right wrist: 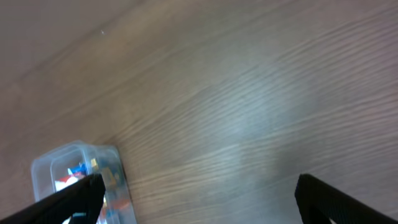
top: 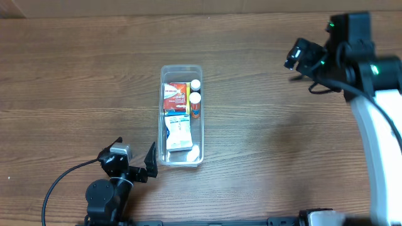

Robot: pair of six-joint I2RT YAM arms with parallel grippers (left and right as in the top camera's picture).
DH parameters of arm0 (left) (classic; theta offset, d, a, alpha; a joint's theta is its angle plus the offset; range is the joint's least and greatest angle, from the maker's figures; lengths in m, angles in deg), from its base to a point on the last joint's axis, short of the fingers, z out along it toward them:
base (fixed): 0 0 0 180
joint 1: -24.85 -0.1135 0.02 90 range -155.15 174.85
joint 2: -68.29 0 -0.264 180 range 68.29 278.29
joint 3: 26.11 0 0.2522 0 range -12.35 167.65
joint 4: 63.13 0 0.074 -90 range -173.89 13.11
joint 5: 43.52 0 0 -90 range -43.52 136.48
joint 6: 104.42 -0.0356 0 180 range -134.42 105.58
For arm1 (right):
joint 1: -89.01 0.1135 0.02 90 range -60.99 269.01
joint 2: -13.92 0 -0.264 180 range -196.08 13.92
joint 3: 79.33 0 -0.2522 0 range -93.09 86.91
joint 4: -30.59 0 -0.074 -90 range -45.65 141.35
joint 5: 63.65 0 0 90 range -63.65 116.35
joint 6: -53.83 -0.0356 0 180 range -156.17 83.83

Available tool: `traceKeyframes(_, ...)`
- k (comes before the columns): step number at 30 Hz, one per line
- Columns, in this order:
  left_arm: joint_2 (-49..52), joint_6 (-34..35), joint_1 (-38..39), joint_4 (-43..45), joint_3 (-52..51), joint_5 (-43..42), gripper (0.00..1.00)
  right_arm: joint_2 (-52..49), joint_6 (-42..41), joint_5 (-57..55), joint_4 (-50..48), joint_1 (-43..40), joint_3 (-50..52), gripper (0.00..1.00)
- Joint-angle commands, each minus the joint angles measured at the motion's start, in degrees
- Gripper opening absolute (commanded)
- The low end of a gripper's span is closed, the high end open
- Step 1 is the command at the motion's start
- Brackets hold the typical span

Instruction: Pack container

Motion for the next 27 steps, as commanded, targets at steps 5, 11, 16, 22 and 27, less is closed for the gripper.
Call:
traceKeyframes(5,-0.68,-1.25,0.35,0.28,-0.79,0.17,1.00,47.65,15.32,-3.82,-28.44,0.48,51.65,1.00)
traceKeyframes(11,-0.68,-1.25,0.35,0.28,-0.79,0.17,1.00,75.41,9.68,-3.78,-34.05,-1.14,77.40,1.00)
traceKeyframes(16,-0.68,-1.25,0.35,0.28,-0.79,0.17,1.00,80.67,6.08,0.39,-40.72,-5.33,86.33,1.00)
traceKeyframes(22,-0.68,-1.25,0.35,0.28,-0.79,0.17,1.00,82.23,9.25,1.40,-43.36,-5.53,88.50,1.00)
traceKeyframes(27,-0.68,-1.25,0.35,0.28,-0.79,0.17,1.00,82.23,9.25,1.40,-43.36,-5.53,88.50,1.00)
